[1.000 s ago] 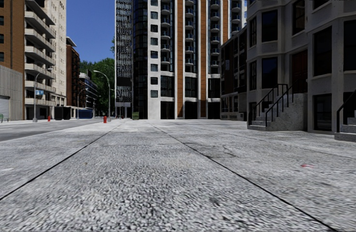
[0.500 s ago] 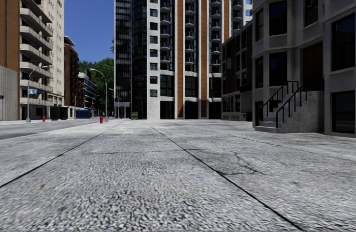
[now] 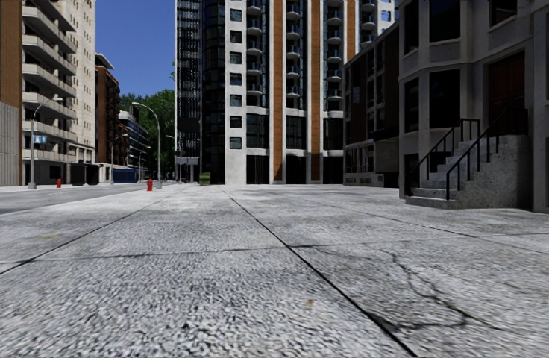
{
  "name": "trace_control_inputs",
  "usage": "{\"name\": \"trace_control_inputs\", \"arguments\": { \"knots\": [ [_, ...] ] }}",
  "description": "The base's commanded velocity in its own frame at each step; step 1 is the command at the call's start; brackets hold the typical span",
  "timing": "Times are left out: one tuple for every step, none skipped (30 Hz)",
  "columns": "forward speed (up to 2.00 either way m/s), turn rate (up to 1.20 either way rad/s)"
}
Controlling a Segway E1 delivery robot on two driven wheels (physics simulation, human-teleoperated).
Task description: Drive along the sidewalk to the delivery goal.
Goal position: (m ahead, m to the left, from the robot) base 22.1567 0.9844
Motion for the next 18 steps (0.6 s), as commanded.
{"name": "trace_control_inputs", "arguments": {
  "knots": [
    [2.00,0.00],
    [2.00,0.00],
    [2.00,0.00],
    [2.00,0.00],
    [2.00,0.00],
    [2.00,0.00],
    [2.00,0.00],
    [2.00,0.00],
    [2.00,0.00],
    [2.00,0.00],
    [2.00,0.00],
    [2.00,0.00],
    [2.00,0.00],
    [2.00,0.00],
    [2.00,0.00],
    [2.00,0.00],
    [2.00,0.00],
    [2.00,0.00]
  ]
}}
